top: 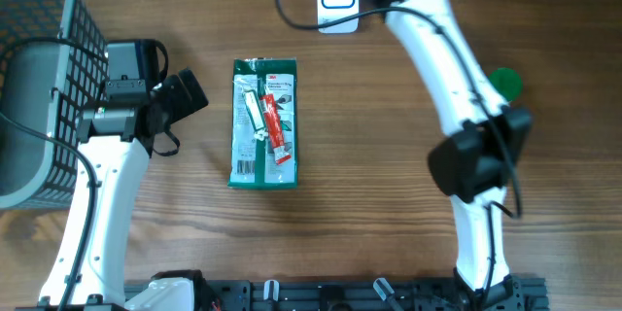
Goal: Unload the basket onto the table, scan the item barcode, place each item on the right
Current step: 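Hold the tissue pack barcode in front of the white scanner, then place the tissue pack beside the wipes pack and release, then move the right gripper to the red stick packs on the gloves pack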
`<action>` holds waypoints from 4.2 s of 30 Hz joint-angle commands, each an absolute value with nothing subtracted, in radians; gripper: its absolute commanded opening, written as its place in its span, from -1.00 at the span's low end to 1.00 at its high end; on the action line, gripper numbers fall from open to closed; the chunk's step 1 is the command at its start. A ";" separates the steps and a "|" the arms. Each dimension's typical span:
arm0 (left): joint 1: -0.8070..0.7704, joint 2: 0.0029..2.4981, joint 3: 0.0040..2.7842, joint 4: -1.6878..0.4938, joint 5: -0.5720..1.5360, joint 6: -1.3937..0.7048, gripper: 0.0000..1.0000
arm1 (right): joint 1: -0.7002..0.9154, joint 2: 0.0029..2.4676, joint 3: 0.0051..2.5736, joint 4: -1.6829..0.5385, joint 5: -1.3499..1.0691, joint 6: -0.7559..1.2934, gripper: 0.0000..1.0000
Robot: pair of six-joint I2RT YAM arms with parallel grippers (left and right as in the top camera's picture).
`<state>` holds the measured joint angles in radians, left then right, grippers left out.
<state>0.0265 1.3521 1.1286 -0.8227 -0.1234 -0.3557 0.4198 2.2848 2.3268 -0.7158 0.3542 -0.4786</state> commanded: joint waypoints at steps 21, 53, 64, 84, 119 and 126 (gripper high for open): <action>0.031 1.354 1.134 -0.821 -0.132 -0.344 1.00 | 0.459 2.450 2.301 -0.632 0.509 -0.495 -0.91; 0.031 1.354 1.134 -0.820 -0.133 -0.344 1.00 | 0.225 1.990 2.301 -1.566 0.012 -0.033 -0.91; 0.031 1.354 1.134 -0.821 -0.133 -0.344 1.00 | 0.077 1.999 1.834 -1.425 -0.023 -0.001 -0.91; 0.031 1.354 1.134 -0.820 -0.132 -0.344 1.00 | 0.087 1.998 1.558 -1.067 -0.090 0.052 0.16; 0.031 1.354 1.134 -0.821 -0.133 -0.344 1.00 | 0.816 2.008 1.399 -0.555 -0.023 0.392 -0.34; 0.031 1.354 1.134 -0.820 -0.132 -0.345 1.00 | 0.818 2.008 1.287 -0.424 -0.086 0.422 -0.34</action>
